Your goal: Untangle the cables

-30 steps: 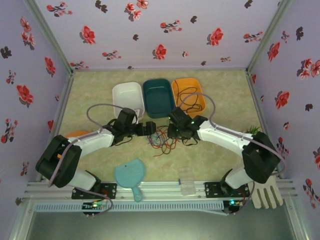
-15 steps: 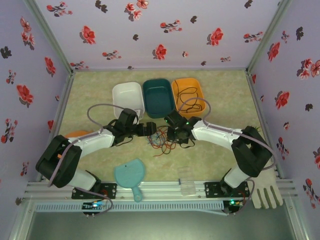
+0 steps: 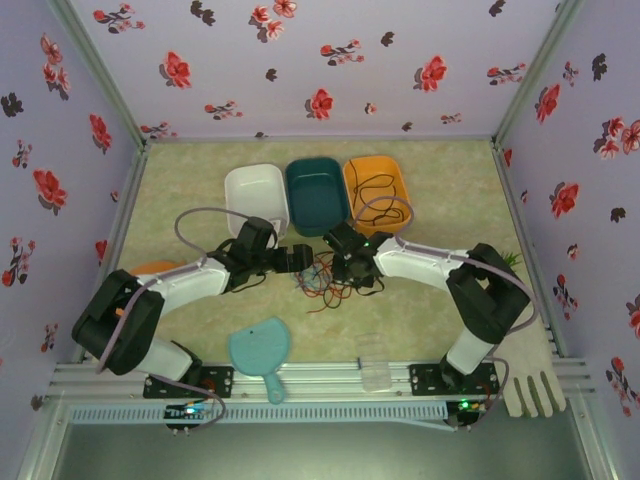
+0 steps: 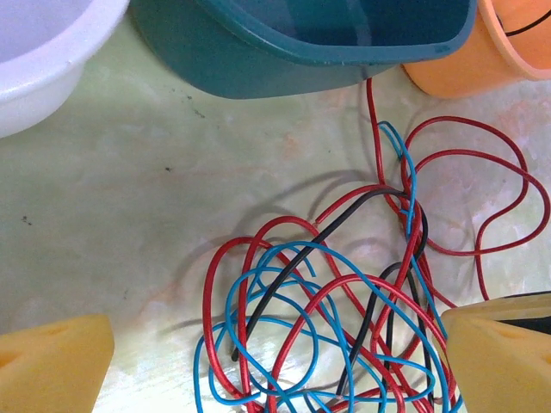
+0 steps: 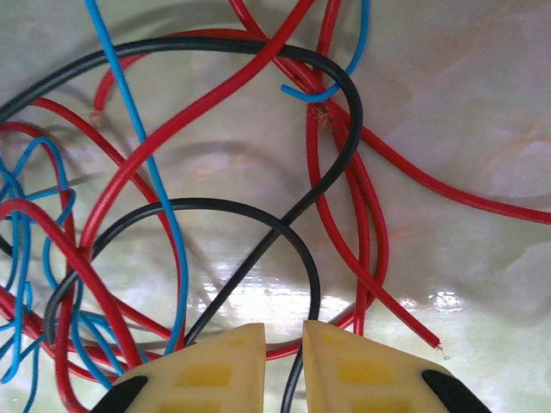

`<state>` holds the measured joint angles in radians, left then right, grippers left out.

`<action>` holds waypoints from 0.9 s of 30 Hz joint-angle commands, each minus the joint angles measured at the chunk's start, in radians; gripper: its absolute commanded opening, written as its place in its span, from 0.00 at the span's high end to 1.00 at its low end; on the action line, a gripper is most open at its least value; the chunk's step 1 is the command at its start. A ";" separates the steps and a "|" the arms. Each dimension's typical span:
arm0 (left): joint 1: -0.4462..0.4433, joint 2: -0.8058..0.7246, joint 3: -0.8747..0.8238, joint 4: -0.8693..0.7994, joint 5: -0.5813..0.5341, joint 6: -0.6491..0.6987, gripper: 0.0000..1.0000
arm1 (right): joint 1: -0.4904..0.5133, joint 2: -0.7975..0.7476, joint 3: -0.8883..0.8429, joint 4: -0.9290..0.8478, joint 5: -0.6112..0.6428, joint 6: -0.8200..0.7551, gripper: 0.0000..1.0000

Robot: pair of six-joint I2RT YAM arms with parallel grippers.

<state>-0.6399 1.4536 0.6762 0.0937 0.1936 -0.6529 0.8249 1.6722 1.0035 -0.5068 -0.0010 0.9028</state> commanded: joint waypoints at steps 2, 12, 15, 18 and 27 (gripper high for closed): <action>-0.008 0.011 -0.004 0.012 -0.014 -0.004 0.00 | 0.004 0.011 0.020 -0.055 0.019 0.034 0.77; -0.009 0.020 -0.005 0.018 -0.013 -0.009 0.00 | 0.005 0.037 0.001 -0.019 -0.017 0.039 0.76; -0.010 0.020 -0.006 0.018 -0.013 -0.009 0.00 | 0.004 0.050 0.002 -0.021 -0.016 0.039 0.76; -0.010 0.021 -0.006 0.020 -0.014 -0.008 0.00 | 0.003 0.067 0.002 -0.022 -0.013 0.040 0.77; -0.013 0.024 -0.006 0.020 -0.013 -0.011 0.00 | 0.004 0.111 0.033 -0.038 0.007 0.008 0.78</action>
<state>-0.6437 1.4609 0.6758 0.0975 0.1936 -0.6537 0.8249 1.7386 1.0203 -0.5297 -0.0113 0.9241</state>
